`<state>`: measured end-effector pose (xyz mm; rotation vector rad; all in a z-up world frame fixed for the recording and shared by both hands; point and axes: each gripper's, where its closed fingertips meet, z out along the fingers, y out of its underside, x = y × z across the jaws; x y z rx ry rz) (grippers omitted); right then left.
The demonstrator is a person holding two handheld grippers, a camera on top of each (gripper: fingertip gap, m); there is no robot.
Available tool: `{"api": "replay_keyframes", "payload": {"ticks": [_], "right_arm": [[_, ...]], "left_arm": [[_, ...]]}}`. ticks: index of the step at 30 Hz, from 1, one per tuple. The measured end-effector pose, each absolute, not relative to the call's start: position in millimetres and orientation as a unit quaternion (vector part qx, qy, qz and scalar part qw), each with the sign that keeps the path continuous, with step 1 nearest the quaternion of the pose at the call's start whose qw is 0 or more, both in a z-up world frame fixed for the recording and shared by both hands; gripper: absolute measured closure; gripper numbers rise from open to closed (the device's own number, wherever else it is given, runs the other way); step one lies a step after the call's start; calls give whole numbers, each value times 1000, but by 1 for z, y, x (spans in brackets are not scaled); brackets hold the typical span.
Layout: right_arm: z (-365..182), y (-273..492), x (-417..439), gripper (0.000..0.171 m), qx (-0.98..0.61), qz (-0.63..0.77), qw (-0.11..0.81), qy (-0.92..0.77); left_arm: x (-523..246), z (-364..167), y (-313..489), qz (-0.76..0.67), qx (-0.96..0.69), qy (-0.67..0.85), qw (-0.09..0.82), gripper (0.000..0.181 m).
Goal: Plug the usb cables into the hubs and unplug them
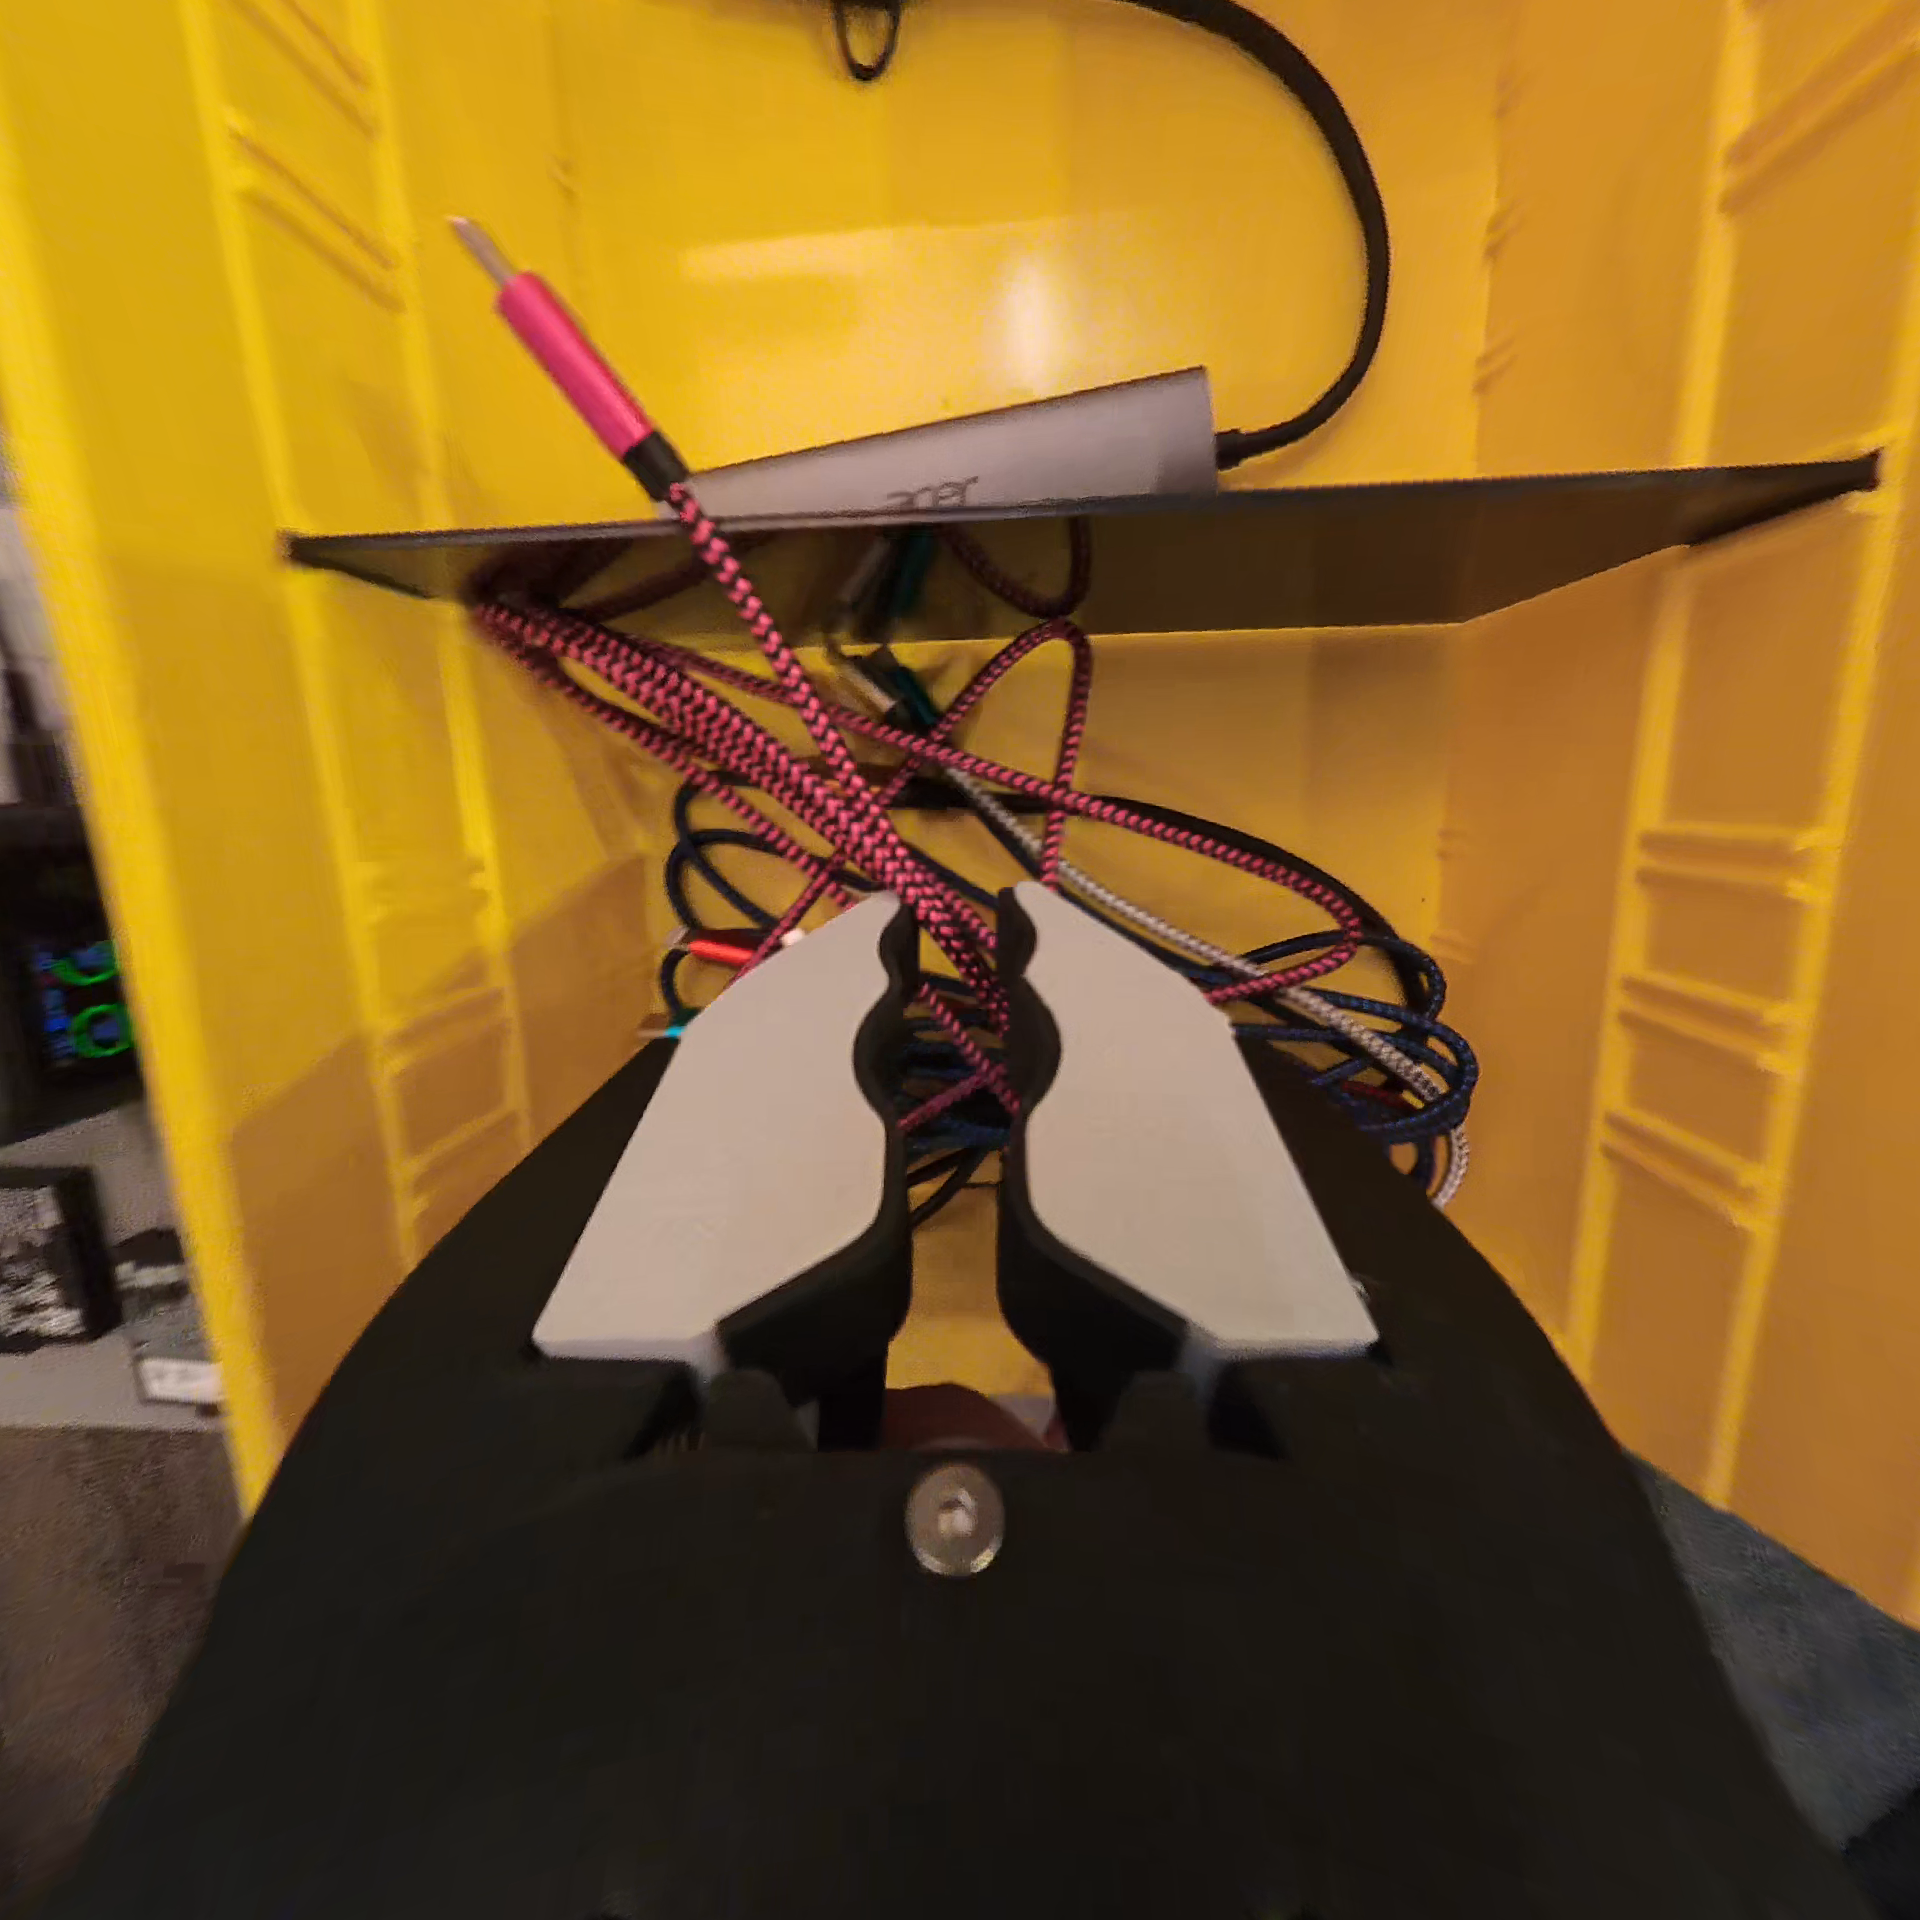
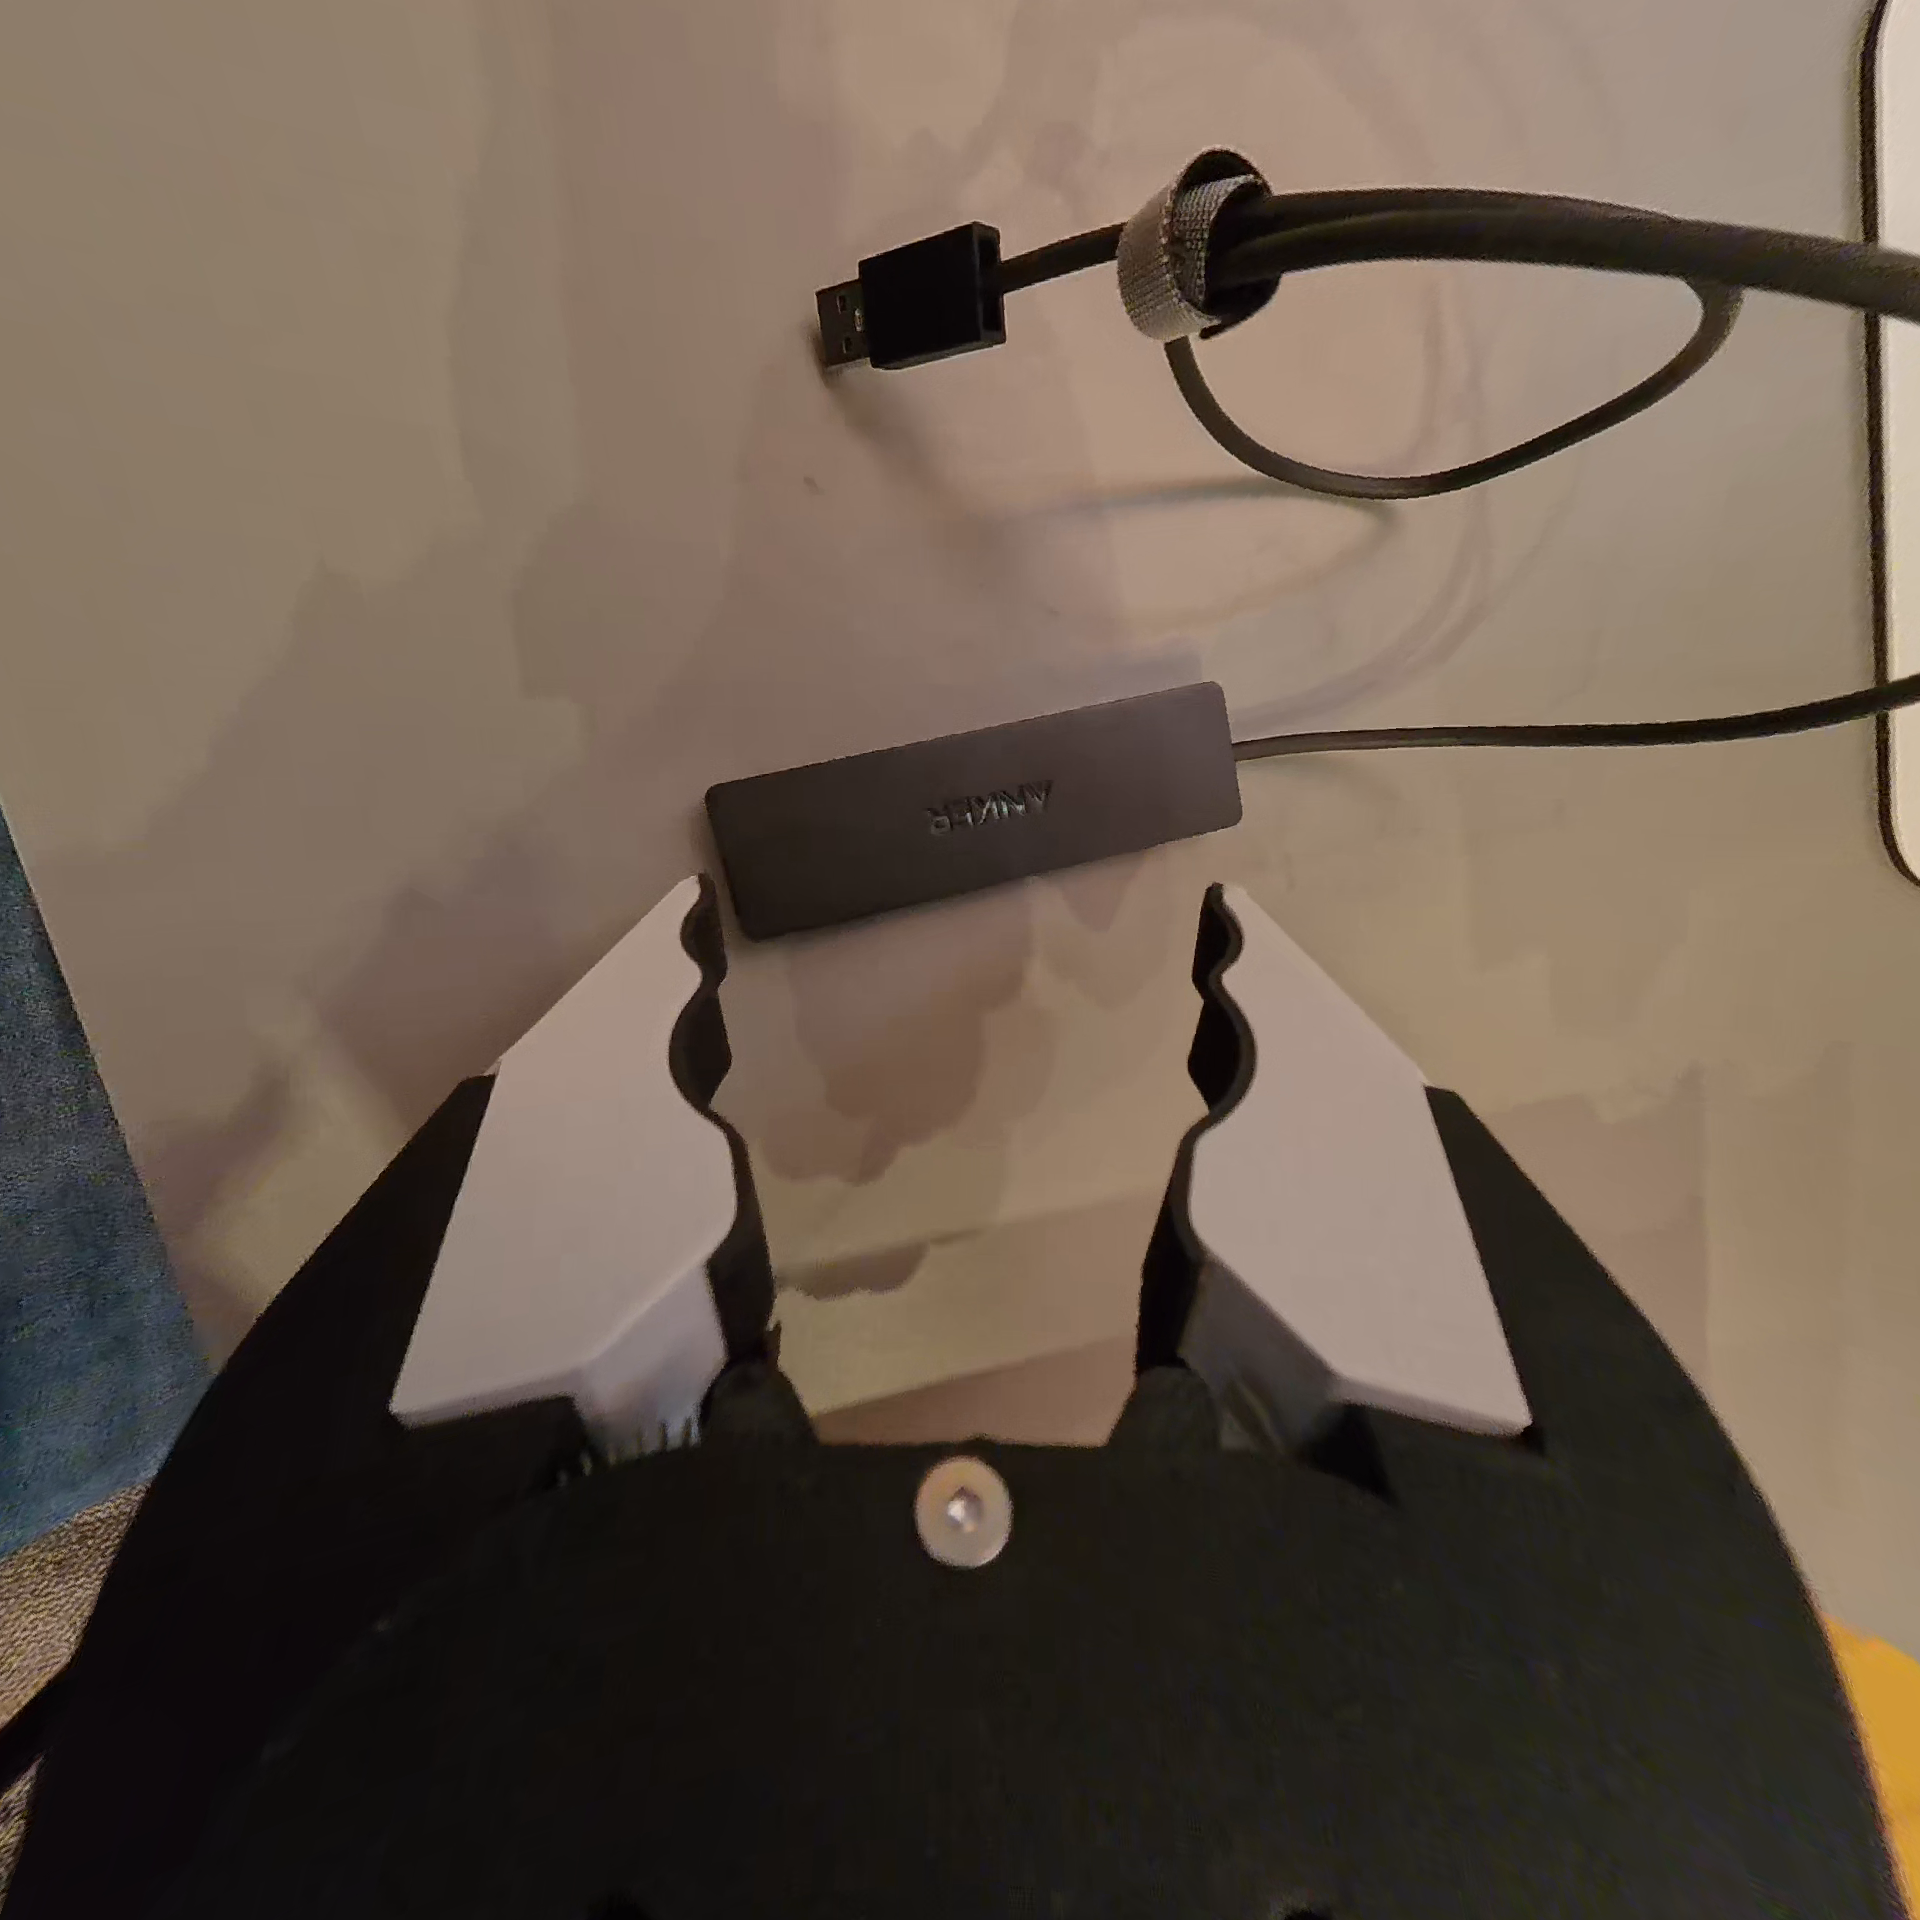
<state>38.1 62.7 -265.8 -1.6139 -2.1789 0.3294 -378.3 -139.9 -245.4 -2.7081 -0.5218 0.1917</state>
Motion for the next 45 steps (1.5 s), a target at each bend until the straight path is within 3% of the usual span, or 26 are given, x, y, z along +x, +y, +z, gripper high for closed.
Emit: {"api": "replay_keyframes", "payload": {"ticks": [5,20,27,39,45], "right_arm": [[-267,65,37,83,-582,119,205,-778],[-270,64,39,85,-584,114,203,-777],[-274,62,42,85,-585,115,198,-778],[-279,58,42,85,-587,118,194,-777],[-280,55,41,85,-588,122,198,-775]], "left_arm": [[-390,-216,-151,91,-951,-186,231,179],[-403,-107,-145,156,-912,-147,350,179],[-394,-23,-138,203,-876,-117,423,179],[-352,70,-92,211,-837,-14,504,179],[-277,71,-44,153,-832,107,523,179]]}}
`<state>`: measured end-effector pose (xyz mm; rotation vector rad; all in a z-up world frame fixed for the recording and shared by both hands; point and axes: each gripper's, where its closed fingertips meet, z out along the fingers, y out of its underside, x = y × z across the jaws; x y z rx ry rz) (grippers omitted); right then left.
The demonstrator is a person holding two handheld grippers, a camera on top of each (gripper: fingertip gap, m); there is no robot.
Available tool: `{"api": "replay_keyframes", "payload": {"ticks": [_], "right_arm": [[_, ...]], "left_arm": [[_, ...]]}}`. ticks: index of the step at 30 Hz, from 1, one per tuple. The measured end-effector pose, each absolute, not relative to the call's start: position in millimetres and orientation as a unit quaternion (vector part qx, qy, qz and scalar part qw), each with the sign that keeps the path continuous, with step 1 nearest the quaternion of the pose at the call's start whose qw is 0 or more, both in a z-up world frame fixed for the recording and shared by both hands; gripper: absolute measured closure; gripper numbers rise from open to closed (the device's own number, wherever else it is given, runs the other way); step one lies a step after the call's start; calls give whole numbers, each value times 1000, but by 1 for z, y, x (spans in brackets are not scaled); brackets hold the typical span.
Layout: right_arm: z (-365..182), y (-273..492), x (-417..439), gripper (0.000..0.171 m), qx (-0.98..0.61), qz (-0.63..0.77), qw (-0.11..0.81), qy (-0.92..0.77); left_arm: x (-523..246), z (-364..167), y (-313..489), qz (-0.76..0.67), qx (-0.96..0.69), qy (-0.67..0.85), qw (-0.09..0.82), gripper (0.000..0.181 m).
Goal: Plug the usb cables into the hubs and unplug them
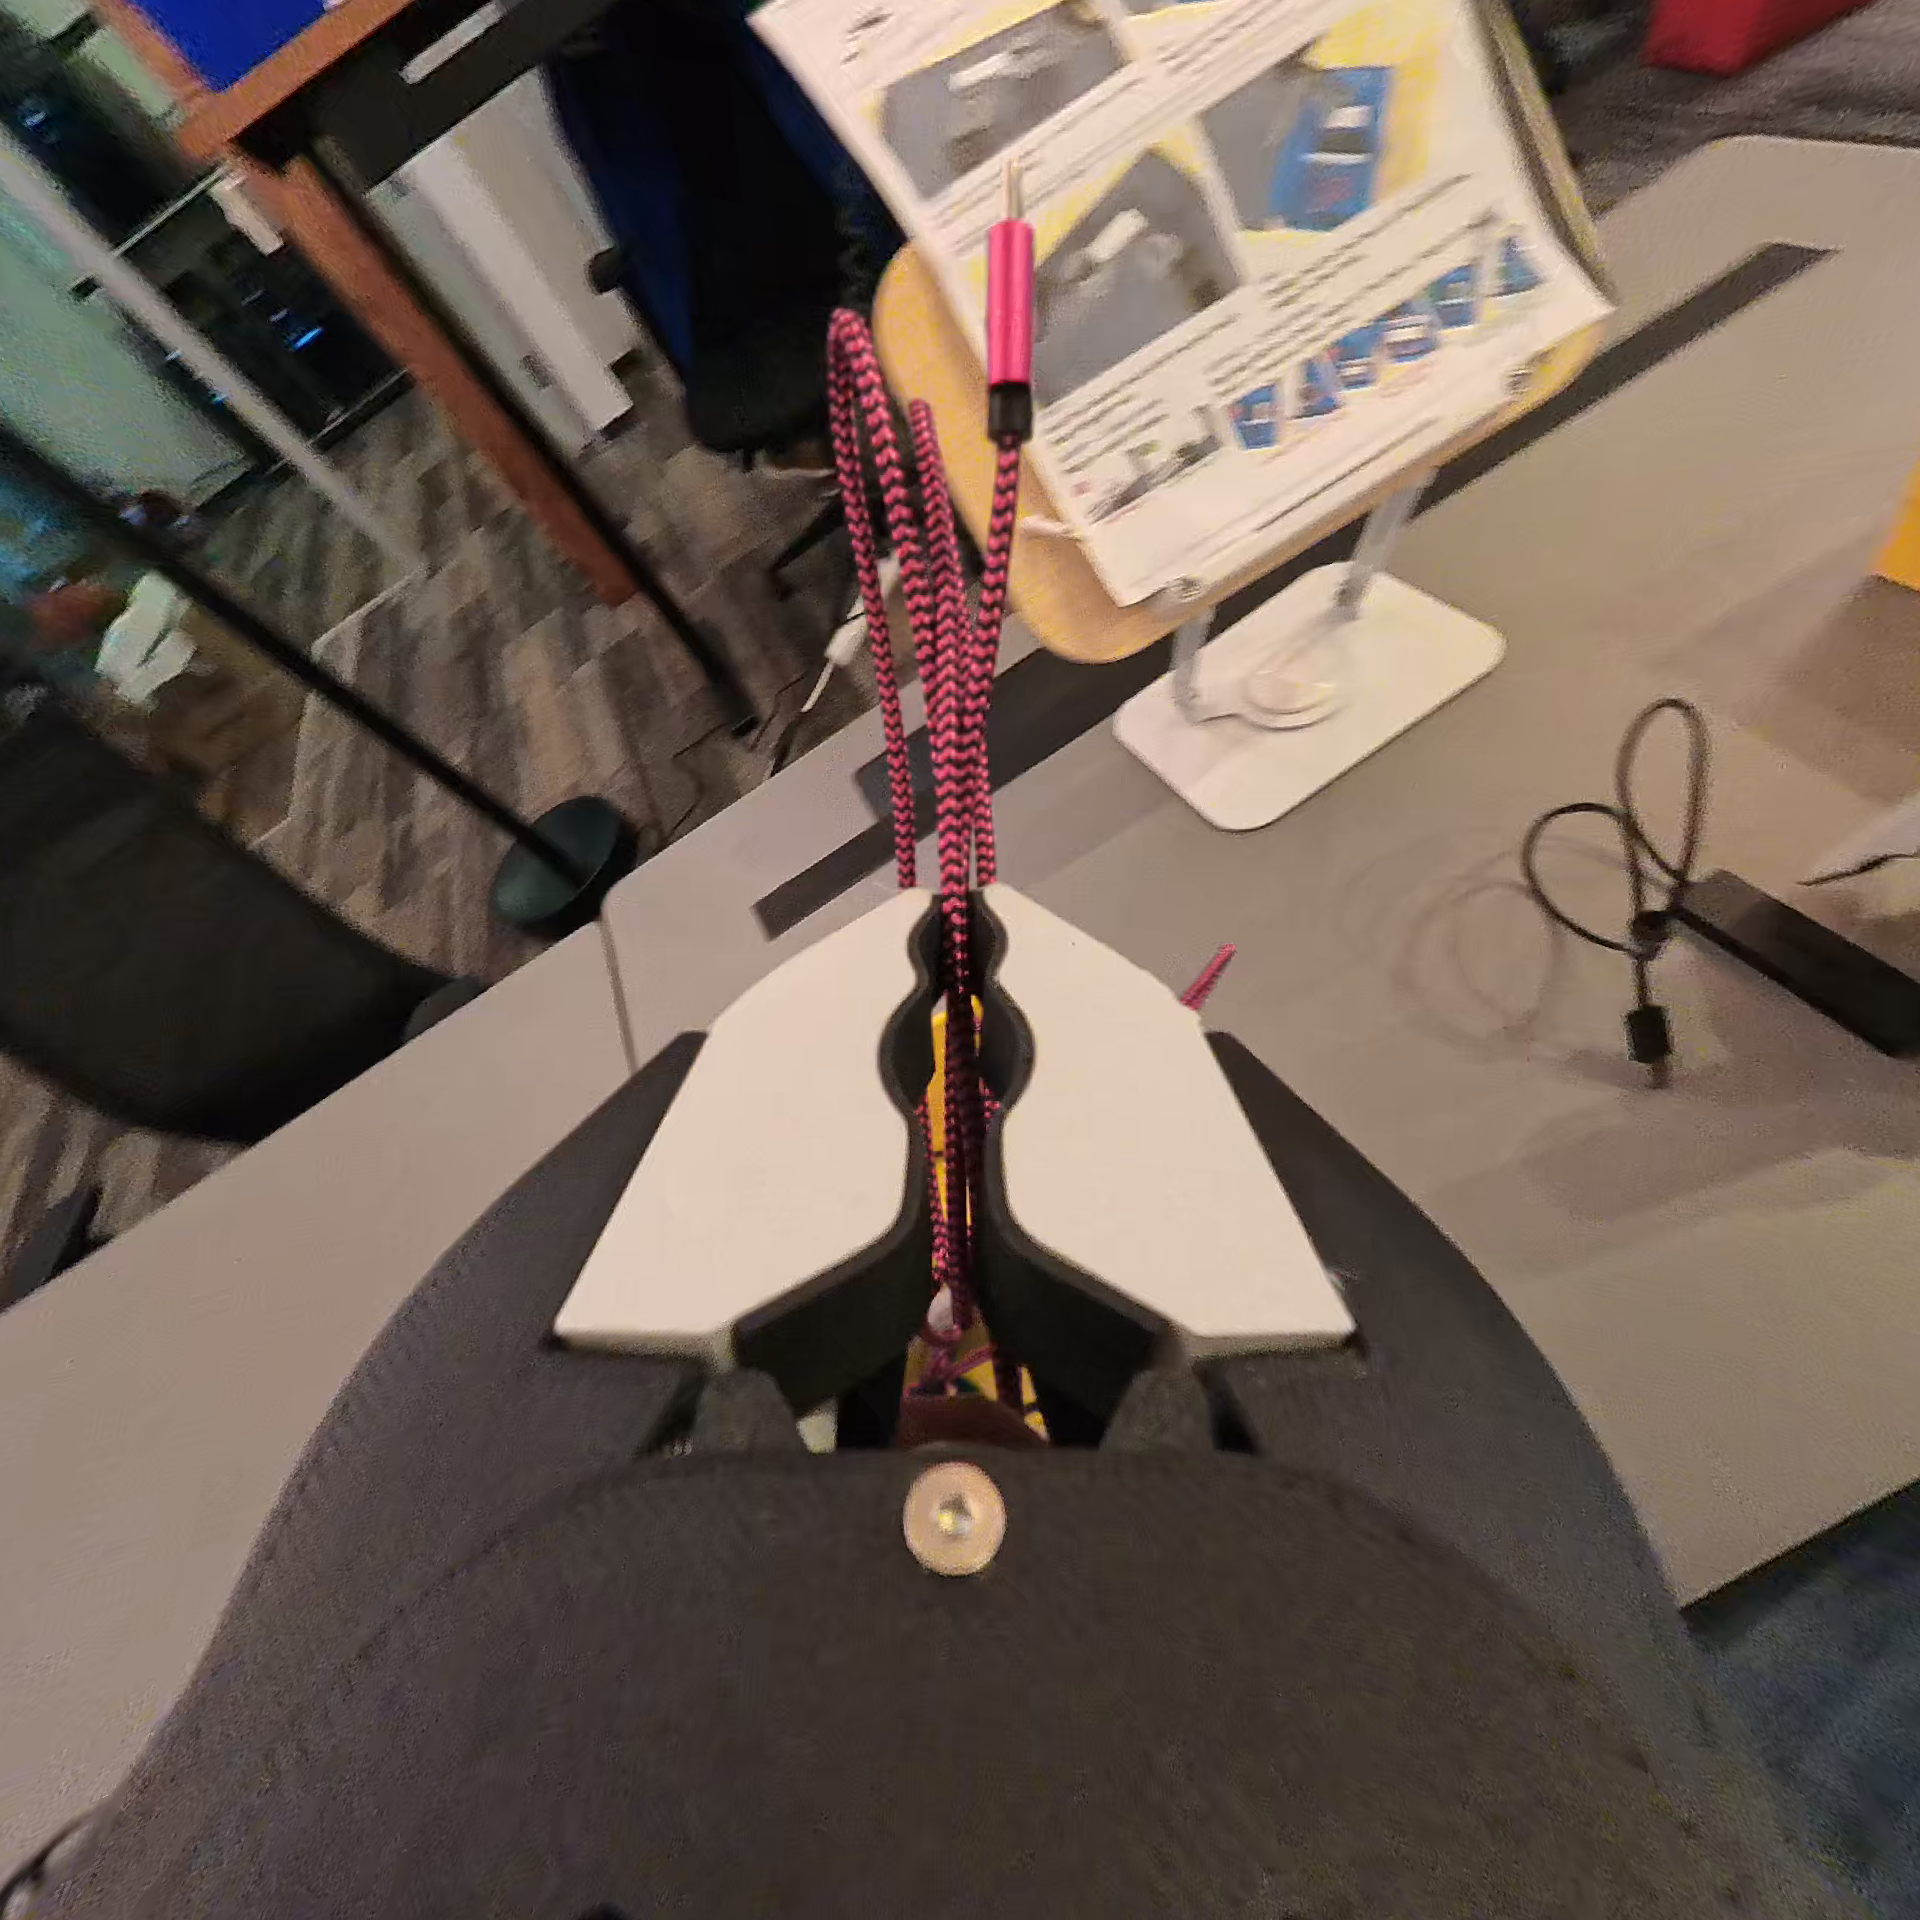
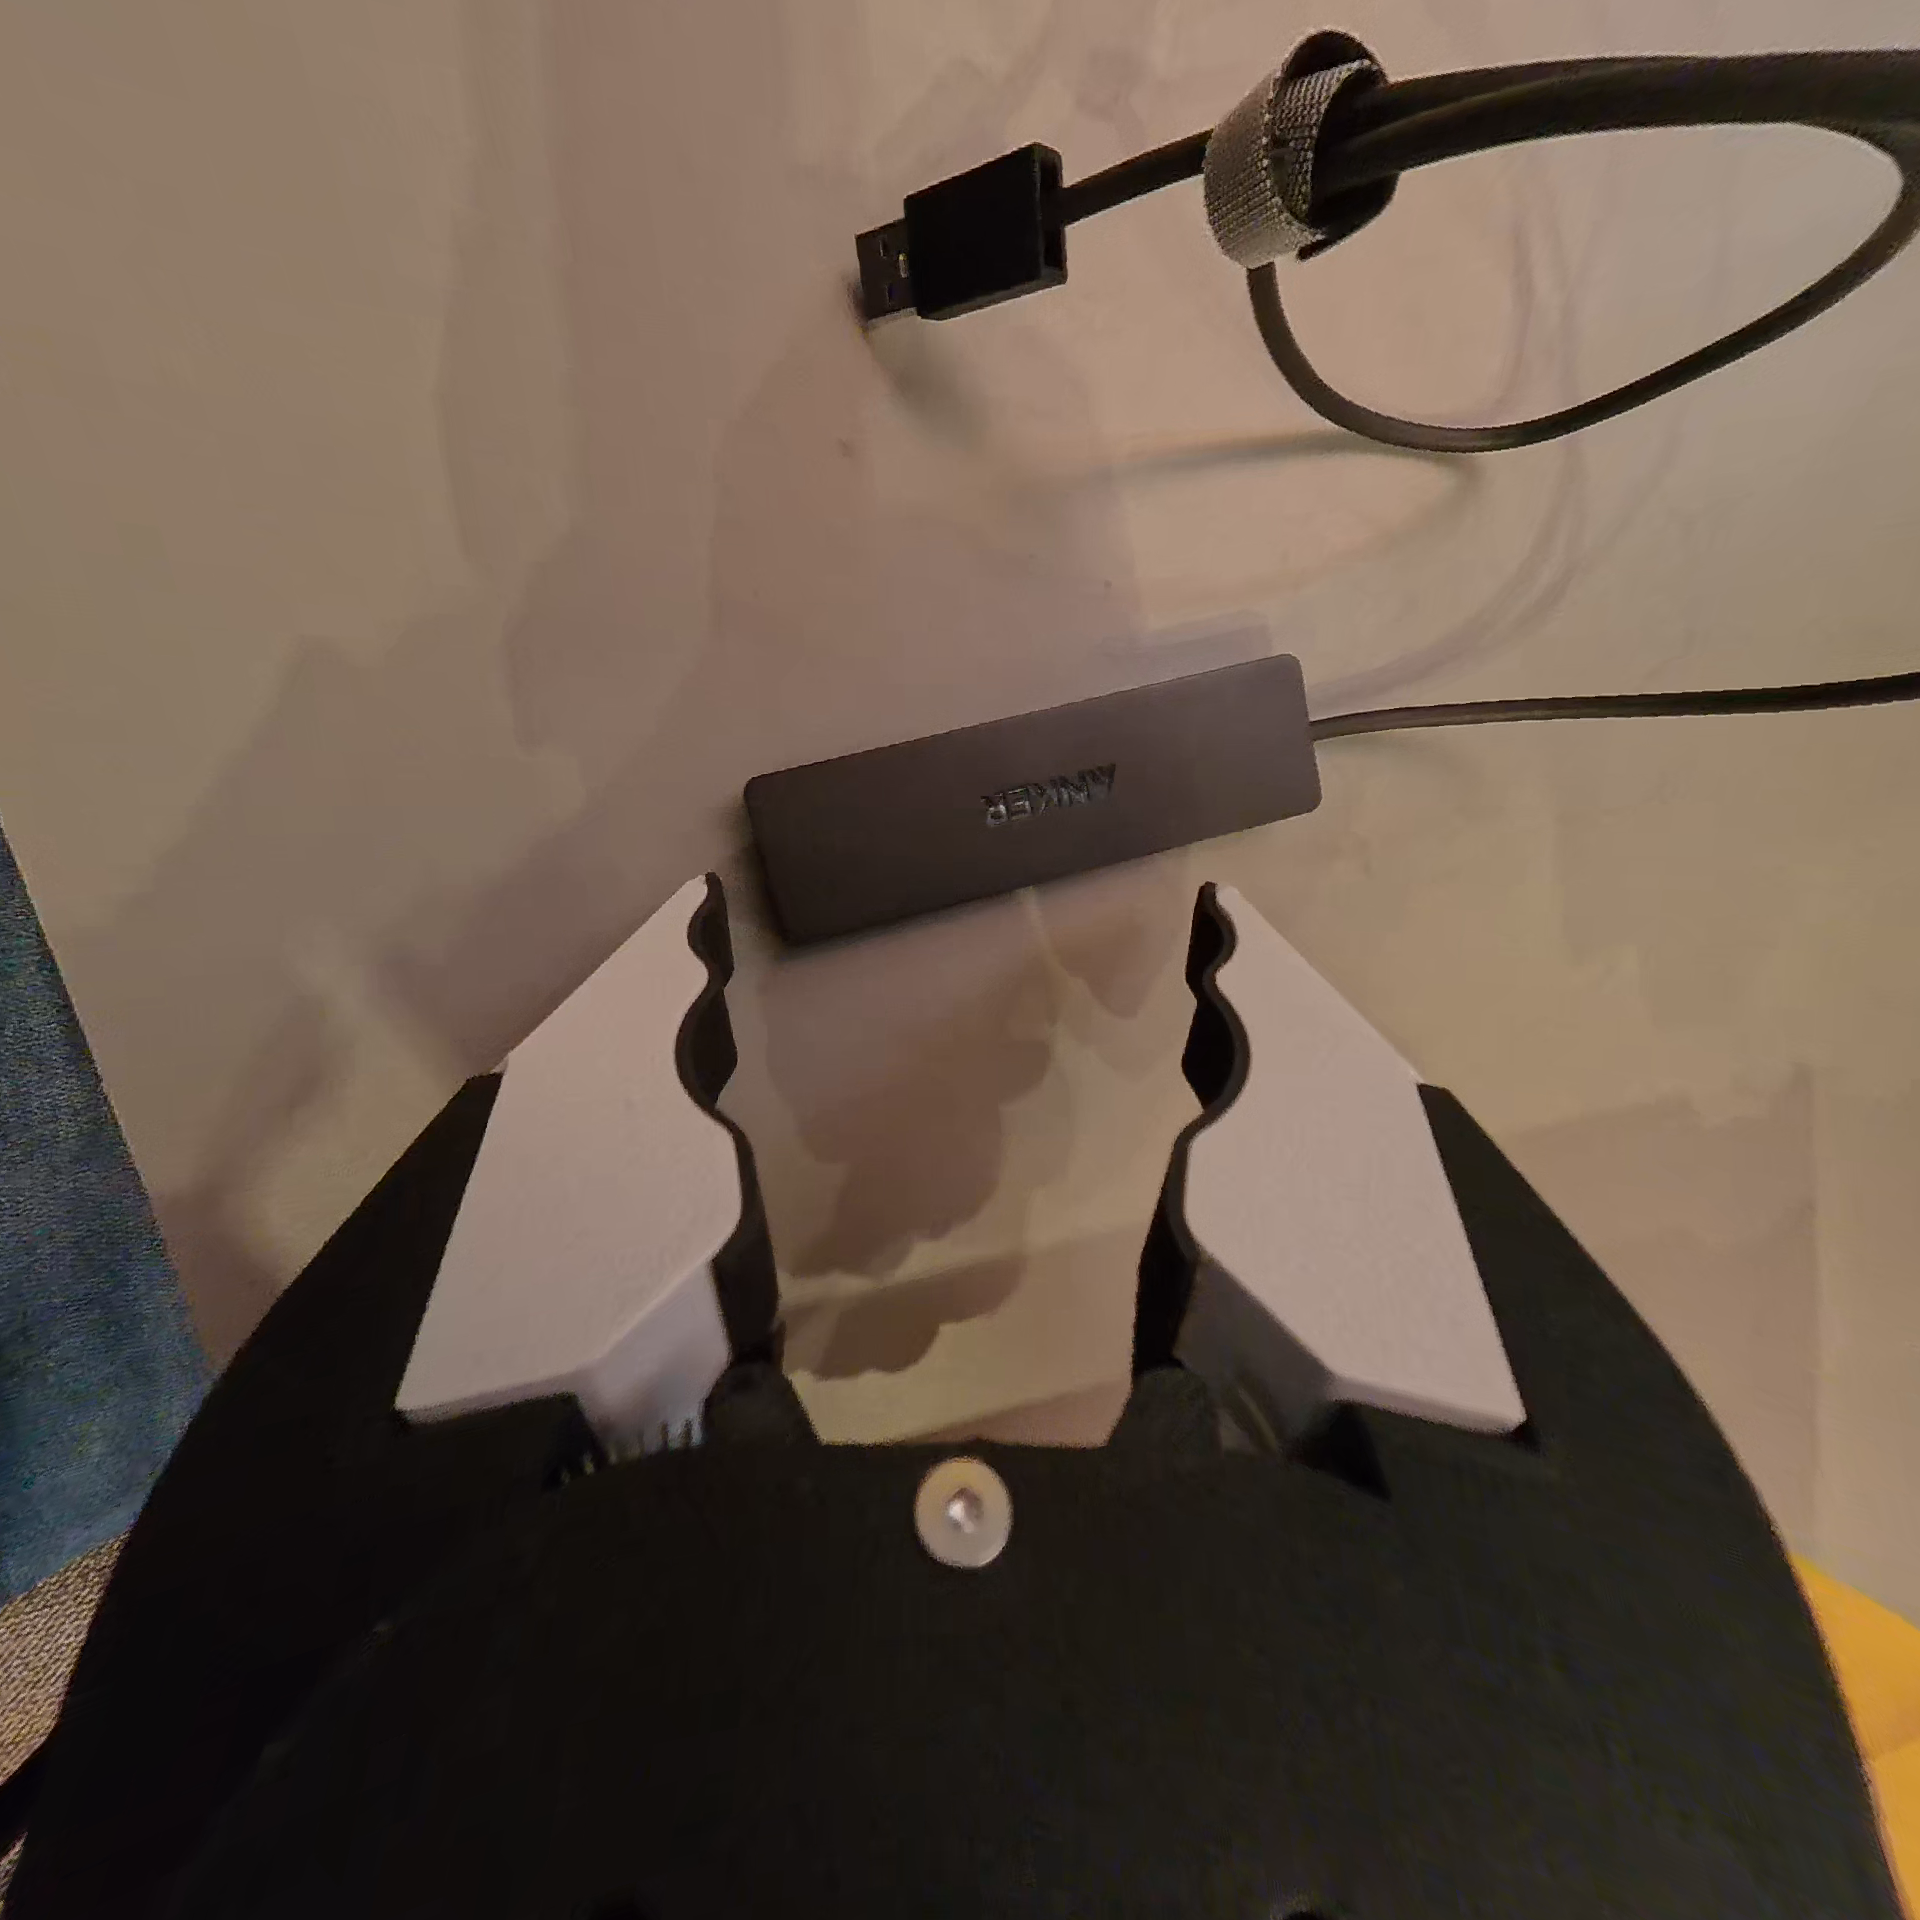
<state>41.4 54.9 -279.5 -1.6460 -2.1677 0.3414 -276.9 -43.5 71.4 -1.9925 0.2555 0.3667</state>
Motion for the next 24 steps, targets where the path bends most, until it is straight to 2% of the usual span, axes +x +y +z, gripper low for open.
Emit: {"api": "replay_keyframes", "payload": {"ticks": [7,11,17,21,22,24], "right_arm": [[-279,54,47,85,-593,122,202,-770],[-279,53,50,85,-595,122,203,-768],[-279,51,50,86,-595,127,205,-766],[-279,50,51,86,-596,127,206,-766],[-279,50,51,86,-596,128,206,-766],[-279,50,51,86,-596,128,207,-765]], "left_arm": [[-183,13,0,75,-826,272,489,178],[-141,-55,4,45,-823,376,424,179],[-111,-180,-17,106,-781,543,290,179],[-107,-217,-21,124,-777,545,289,178],[-109,-223,-22,140,-781,538,286,173],[-111,-227,-24,141,-801,502,294,142]]}}
